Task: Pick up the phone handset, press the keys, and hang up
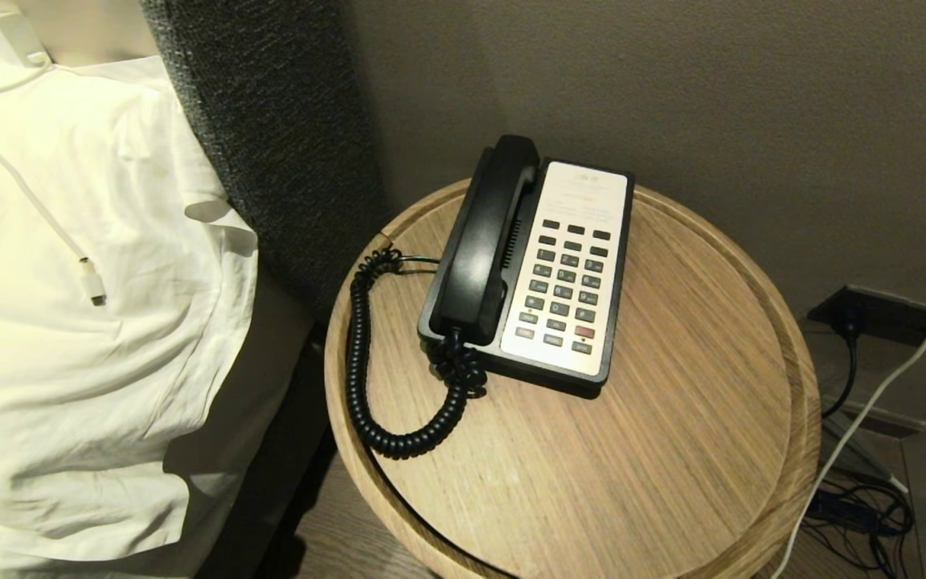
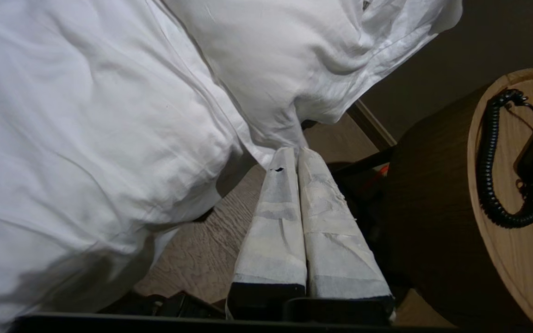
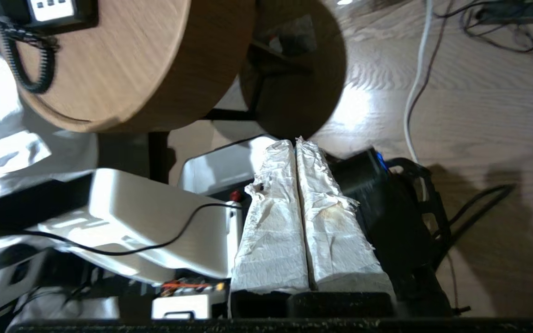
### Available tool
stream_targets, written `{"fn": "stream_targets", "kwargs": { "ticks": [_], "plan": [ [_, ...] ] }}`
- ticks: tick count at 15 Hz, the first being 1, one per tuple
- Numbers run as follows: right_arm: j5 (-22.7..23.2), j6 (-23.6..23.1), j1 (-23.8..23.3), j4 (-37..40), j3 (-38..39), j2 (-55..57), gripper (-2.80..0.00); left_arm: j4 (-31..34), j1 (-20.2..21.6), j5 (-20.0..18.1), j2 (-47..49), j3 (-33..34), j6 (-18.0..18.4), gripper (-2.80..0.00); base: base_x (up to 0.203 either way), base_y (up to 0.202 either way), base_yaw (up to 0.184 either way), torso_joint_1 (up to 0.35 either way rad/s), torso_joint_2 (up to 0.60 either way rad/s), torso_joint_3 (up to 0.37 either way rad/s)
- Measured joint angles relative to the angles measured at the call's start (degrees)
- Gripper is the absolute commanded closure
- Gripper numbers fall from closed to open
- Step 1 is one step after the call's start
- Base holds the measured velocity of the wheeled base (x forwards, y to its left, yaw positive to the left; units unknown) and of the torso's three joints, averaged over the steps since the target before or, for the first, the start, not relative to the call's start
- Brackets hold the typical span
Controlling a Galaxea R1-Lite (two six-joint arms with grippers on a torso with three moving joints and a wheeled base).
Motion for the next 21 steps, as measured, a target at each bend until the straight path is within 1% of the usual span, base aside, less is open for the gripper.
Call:
{"fn": "stream_targets", "kwargs": {
  "ticks": [1,3,6,9,10,12,14,16,17,18,21],
  "plan": [
    [0.3,-0.4,-1.3,0.0,1.3,-2.1,0.00,0.0,0.1,0.0,-1.5,1.3,0.3,0.00,0.000,0.000,0.000,0.000,0.00,0.000],
    [1.3,0.2,-3.0,0.0,2.1,-4.7,0.00,-0.3,0.2,-0.1,-4.1,4.1,2.0,0.00,0.000,0.000,0.000,0.000,0.00,0.000],
    [1.8,1.2,-4.6,0.0,1.3,-6.2,0.00,-0.4,0.2,-1.3,-6.8,7.1,2.6,0.00,0.000,0.000,0.000,0.000,0.00,0.000],
    [2.7,0.1,-7.4,-0.1,1.7,-7.8,0.00,-0.5,0.2,-2.1,-9.1,9.8,4.8,0.00,0.000,0.000,0.000,0.000,0.00,0.000],
    [3.0,-1.1,-8.3,0.0,3.4,-9.5,0.00,-0.8,0.2,-2.3,-9.8,10.5,5.8,0.00,0.000,0.000,0.000,0.000,0.00,0.000],
    [3.2,-4.0,-9.4,0.0,8.2,-13.8,0.00,-0.9,0.2,-2.9,-10.5,11.7,6.0,0.00,0.000,0.000,0.000,0.000,0.00,0.000],
    [3.6,-5.8,-9.9,0.0,13.7,-17.8,0.00,-1.7,0.2,-4.3,-10.7,13.7,6.8,0.00,0.000,0.000,0.000,0.000,0.00,0.000],
    [3.8,-6.4,-10.1,-0.3,19.6,-19.8,0.00,-5.7,0.2,-4.7,-10.8,18.8,9.5,0.00,0.000,0.000,0.000,0.000,0.00,0.000],
    [3.8,-6.7,-10.1,-2.2,23.7,-20.5,0.00,-9.2,0.2,-4.8,-10.8,22.8,11.7,0.00,0.000,0.000,0.000,0.000,0.00,0.000],
    [3.9,-7.2,-10.1,-6.0,28.1,-20.9,0.00,-13.6,0.2,-5.1,-10.9,27.3,14.1,0.00,0.000,0.000,0.000,0.000,0.00,0.000],
    [3.6,-11.5,-10.2,-25.1,44.4,-21.7,0.00,-30.1,0.2,-6.3,-10.9,41.4,22.1,0.00,0.000,0.000,0.000,0.000,0.00,0.000]
  ]
}}
